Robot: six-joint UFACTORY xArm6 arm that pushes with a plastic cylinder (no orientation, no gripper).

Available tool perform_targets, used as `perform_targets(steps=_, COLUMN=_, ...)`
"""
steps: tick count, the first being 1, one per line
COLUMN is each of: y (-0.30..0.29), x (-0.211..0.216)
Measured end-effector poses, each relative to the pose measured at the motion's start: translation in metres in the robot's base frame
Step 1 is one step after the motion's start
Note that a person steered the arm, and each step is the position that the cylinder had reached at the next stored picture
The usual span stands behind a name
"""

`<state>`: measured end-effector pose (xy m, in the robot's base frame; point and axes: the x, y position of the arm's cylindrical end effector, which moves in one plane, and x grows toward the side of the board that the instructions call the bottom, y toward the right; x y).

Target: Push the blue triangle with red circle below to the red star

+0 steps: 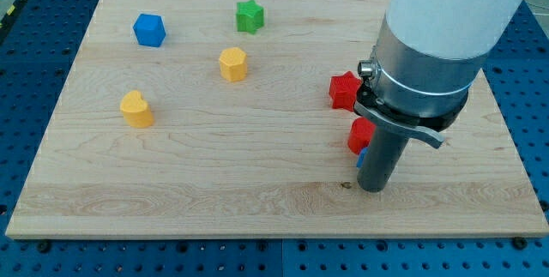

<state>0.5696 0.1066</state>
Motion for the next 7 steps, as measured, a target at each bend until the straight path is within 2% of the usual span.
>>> perform_targets(steps=2, y=-0.009, x=0.001)
perform_targets(steps=3, y=0.007, x=0.029)
perform_targets(steps=4, y=0.04, x=0.03)
perform_targets(steps=5, y=0.072, x=0.002)
perform_targets(steps=6, y=0.065, x=-0.001)
perform_targets(steps=7, y=0.02, x=-0.001)
